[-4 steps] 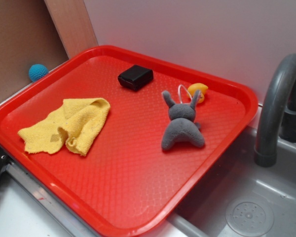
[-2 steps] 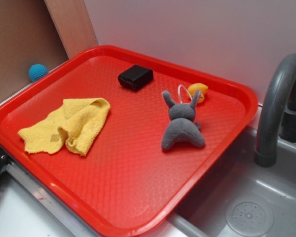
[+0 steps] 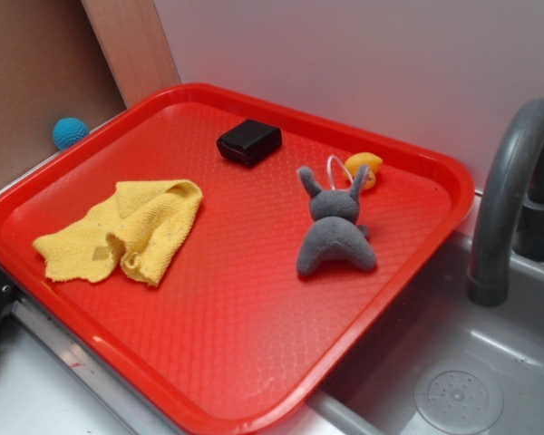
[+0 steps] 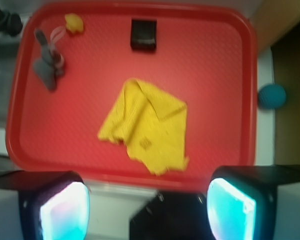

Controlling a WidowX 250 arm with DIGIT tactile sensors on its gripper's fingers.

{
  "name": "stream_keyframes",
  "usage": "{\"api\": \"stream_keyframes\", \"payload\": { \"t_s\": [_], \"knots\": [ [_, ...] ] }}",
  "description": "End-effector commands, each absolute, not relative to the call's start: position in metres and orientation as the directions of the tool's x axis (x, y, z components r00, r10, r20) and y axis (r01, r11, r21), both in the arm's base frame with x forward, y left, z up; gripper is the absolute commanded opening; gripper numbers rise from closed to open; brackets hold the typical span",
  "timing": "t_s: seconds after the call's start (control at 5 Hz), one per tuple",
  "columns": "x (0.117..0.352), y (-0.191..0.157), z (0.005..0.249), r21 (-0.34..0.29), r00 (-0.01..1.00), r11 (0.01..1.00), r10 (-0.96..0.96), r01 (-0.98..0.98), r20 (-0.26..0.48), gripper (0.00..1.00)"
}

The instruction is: Grab the yellow duck.

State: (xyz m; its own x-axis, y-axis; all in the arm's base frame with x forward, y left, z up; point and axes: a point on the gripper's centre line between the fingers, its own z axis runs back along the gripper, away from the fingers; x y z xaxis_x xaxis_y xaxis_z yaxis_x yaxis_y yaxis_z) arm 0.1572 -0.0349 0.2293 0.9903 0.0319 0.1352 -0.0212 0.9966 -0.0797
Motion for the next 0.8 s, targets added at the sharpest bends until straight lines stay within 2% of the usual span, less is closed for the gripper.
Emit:
{"api": "stream_keyframes", "payload": {
  "t_s": [0.0,0.2,0.4,0.6],
  "knots": [
    [0.214,-0.075,0.213,-0.084,0.966,0.996,0.035,-0.014,0.255,1.0],
    [0.242,-0.1,0.191,-0.092,0.961,0.996,0.042,-0.017,0.272,1.0],
    [0.281,-0.118,0.171,-0.119,0.948,0.991,0.102,-0.069,0.303,1.0],
    [0.309,-0.131,0.149,-0.1,0.945,0.991,0.113,-0.086,0.306,1.0]
  ]
}}
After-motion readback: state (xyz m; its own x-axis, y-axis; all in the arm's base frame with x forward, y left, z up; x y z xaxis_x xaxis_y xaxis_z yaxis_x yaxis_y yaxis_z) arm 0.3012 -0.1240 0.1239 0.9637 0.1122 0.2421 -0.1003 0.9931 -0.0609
